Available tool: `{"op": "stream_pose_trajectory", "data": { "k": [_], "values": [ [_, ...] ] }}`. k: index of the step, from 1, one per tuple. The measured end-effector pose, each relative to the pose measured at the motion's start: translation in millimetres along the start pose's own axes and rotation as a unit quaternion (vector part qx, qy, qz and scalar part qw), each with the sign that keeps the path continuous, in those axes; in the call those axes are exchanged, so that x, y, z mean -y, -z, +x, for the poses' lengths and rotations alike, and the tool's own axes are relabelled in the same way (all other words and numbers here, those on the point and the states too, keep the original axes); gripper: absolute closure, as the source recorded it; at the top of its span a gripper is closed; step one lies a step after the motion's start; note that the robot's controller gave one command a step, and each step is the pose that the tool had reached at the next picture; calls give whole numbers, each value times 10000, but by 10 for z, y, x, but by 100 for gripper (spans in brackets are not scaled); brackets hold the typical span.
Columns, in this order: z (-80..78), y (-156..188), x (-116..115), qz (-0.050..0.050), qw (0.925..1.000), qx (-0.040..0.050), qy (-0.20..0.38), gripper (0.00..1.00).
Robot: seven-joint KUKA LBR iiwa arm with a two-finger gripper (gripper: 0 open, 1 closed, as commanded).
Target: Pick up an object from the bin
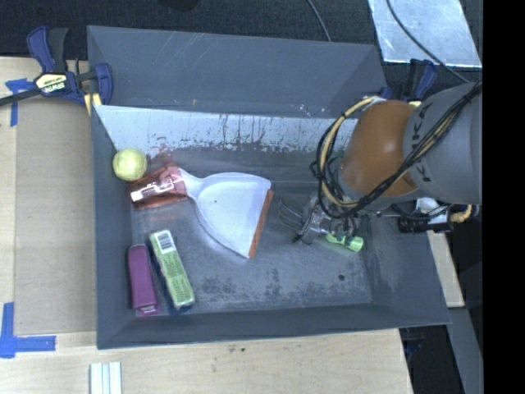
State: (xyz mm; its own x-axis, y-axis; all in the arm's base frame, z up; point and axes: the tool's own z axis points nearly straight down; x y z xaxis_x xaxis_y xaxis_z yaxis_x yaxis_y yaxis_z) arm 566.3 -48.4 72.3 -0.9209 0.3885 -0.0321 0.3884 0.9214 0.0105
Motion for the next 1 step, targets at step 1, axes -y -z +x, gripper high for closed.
{"op": "stream_pose_trajectory", "data": {
  "k": [1],
  "values": [
    [-74,910,-5,-3,9999,15,-123,100]
  ]
}}
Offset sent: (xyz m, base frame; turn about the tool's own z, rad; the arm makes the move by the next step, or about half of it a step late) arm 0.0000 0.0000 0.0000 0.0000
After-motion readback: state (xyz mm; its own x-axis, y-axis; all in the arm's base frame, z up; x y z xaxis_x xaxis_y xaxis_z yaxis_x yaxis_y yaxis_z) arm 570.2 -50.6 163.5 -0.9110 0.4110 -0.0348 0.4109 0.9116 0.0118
